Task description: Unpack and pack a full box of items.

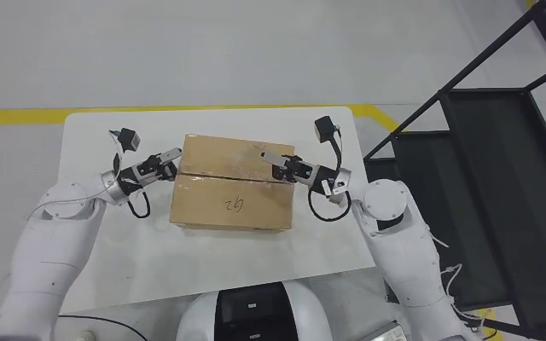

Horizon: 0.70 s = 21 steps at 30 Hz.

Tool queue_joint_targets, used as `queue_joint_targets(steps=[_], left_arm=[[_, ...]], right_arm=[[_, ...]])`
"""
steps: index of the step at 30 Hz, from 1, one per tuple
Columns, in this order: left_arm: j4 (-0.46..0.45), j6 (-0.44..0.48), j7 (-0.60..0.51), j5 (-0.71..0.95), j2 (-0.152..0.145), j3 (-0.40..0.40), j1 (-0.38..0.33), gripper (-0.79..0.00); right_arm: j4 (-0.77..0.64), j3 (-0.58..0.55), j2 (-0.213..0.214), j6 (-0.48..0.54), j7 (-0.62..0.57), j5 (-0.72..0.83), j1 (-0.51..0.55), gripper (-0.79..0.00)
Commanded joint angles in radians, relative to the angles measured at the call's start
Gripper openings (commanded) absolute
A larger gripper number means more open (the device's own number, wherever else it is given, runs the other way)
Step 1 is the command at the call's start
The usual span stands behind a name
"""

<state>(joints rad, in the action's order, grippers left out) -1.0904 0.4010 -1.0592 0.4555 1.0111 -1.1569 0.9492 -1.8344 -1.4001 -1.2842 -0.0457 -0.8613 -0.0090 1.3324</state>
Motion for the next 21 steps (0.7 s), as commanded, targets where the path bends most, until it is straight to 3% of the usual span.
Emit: queue_joint_targets(steps=[1,5,9,15,21], left_arm=[[0.012,0.001,-0.022,0.021,0.013,0.038,-0.019,0.000],[0.054,0.013,-0.062,0.073,0.039,0.096,-0.061,0.000],[0.111,0.044,-0.086,0.134,0.053,0.105,-0.090,0.000],[0.162,0.091,-0.086,0.128,0.041,0.050,-0.101,0.000],[0.114,0.094,-0.066,0.104,0.015,-0.029,-0.060,0.000]], right_arm=[[0.001,-0.031,0.008,-0.010,-0.025,-0.024,0.015,0.000],[0.006,-0.053,0.017,-0.015,-0.030,-0.036,0.032,0.000],[0.032,-0.027,0.016,-0.013,0.011,-0.033,0.024,0.000],[0.102,0.065,0.000,-0.143,0.107,0.062,-0.019,0.000],[0.161,0.124,-0.014,-0.220,0.224,0.107,-0.055,0.000]])
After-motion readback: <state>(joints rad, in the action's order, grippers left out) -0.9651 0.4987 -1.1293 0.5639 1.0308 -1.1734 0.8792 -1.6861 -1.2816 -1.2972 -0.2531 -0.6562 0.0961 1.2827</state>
